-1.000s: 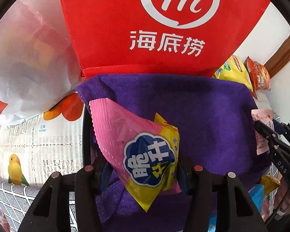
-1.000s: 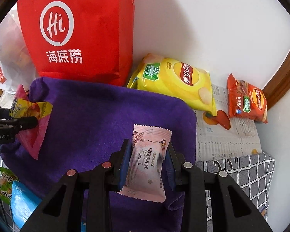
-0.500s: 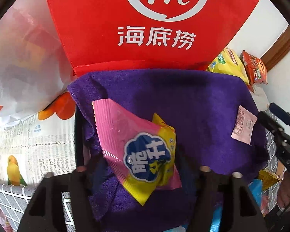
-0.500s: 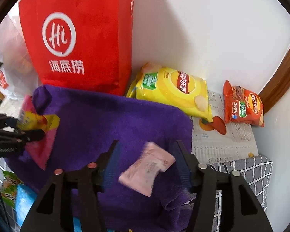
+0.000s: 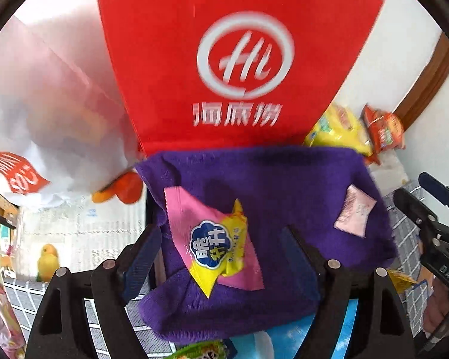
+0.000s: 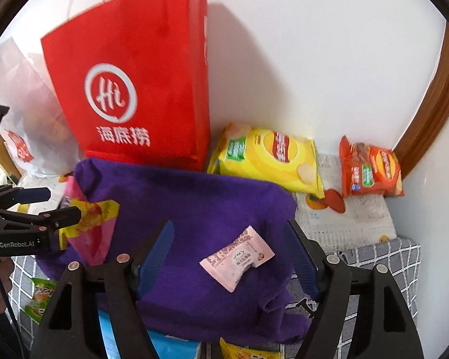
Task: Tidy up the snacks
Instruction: 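Carry both snacks onto the purple towel and open both tools to release them, then pull both tools back from the purple towel toward the snack pile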
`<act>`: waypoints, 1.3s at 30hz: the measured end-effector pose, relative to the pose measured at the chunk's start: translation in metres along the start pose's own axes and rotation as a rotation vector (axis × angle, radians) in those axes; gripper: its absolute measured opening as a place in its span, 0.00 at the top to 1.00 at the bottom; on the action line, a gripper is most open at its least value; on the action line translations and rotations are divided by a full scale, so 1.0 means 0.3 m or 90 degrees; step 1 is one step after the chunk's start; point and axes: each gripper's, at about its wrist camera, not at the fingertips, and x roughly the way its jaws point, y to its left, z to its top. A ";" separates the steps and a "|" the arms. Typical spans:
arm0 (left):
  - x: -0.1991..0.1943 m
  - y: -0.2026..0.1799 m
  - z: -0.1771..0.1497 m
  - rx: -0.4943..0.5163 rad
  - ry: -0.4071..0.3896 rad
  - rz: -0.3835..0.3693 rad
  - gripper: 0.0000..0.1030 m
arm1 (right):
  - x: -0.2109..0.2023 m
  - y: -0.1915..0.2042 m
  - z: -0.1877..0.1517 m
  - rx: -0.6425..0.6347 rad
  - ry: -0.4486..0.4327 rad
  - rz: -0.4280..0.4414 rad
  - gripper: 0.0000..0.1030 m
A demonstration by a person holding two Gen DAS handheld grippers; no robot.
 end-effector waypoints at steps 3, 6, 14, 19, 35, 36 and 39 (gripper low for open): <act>-0.078 -0.010 -0.008 0.010 -0.024 -0.006 0.21 | -0.070 0.006 0.006 0.019 -0.026 -0.030 0.22; -0.127 -0.031 -0.008 0.019 -0.031 -0.008 0.21 | -0.145 0.009 -0.008 0.031 -0.042 -0.068 0.21; -0.319 -0.061 -0.097 0.022 -0.070 -0.034 0.21 | -0.359 0.003 -0.131 0.009 -0.089 -0.063 0.21; -0.437 -0.076 -0.181 0.016 -0.115 -0.029 0.21 | -0.459 -0.014 -0.218 0.011 -0.096 -0.040 0.21; -0.581 -0.049 -0.480 -0.019 -0.156 0.059 0.21 | -0.584 -0.169 -0.473 0.123 -0.086 0.044 0.14; -0.577 -0.045 -0.494 -0.021 -0.154 0.064 0.21 | -0.578 -0.171 -0.484 0.122 -0.086 0.041 0.15; -0.550 -0.030 -0.530 -0.030 -0.134 0.071 0.22 | -0.541 -0.177 -0.524 0.121 -0.082 0.047 0.19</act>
